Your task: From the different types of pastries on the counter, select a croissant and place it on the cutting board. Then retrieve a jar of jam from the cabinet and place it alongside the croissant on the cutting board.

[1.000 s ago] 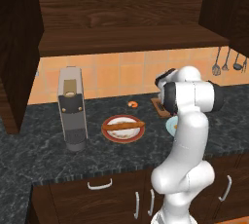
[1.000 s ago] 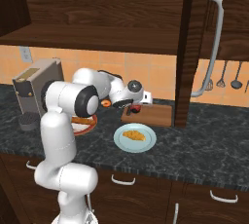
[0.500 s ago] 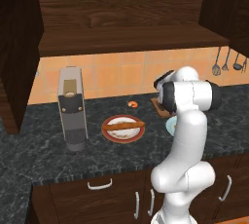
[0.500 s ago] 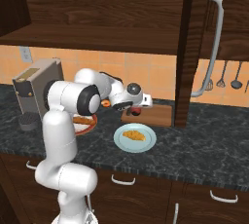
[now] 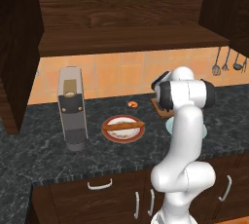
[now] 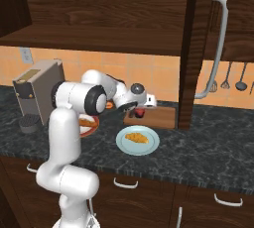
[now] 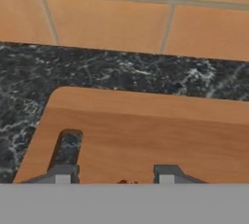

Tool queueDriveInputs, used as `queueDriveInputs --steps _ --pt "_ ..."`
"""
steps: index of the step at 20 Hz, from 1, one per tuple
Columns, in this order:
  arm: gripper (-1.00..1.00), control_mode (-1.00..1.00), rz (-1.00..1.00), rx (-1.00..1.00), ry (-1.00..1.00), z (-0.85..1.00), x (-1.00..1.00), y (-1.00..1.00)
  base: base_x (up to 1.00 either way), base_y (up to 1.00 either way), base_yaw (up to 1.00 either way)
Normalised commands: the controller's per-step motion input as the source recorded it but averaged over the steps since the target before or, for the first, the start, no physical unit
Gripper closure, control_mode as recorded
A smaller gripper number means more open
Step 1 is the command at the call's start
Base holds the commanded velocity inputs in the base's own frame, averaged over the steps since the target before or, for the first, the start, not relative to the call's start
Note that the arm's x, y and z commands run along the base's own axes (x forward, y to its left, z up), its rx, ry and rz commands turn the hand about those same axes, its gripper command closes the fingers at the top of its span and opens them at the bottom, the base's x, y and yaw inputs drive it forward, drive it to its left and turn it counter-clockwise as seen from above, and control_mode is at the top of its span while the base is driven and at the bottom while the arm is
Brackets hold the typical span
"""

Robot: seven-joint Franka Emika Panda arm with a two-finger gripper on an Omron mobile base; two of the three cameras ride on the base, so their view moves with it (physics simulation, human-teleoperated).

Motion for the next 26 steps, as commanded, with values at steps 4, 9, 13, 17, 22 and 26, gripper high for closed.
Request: queueDriveInputs --steps 4,9,13,17,22,26 --pt "-1.00 -1.00 0.00 0.00 0.05 -0.11 0.21 -0.06 0.00 0.00 0.00" --pt "-1.00 -1.00 0.00 0.00 0.10 0.03 0.09 0.09 0.00 0.00 0.00" --pt "-1.00 -1.00 0.00 0.00 0.15 0.33 0.01 0.54 0.00 0.00 0.00" --pt "-1.00 -1.00 0.00 -0.01 0.19 0.61 0.13 0.41 0.00 0.00 0.00" --pt "-1.00 -1.00 -0.04 0.03 0.22 0.44 0.08 0.02 0.00 0.00 0.00" --pt "-1.00 -1.00 -0.05 0.16 0.04 1.00 0.00 -0.04 0.00 0.00 0.00"
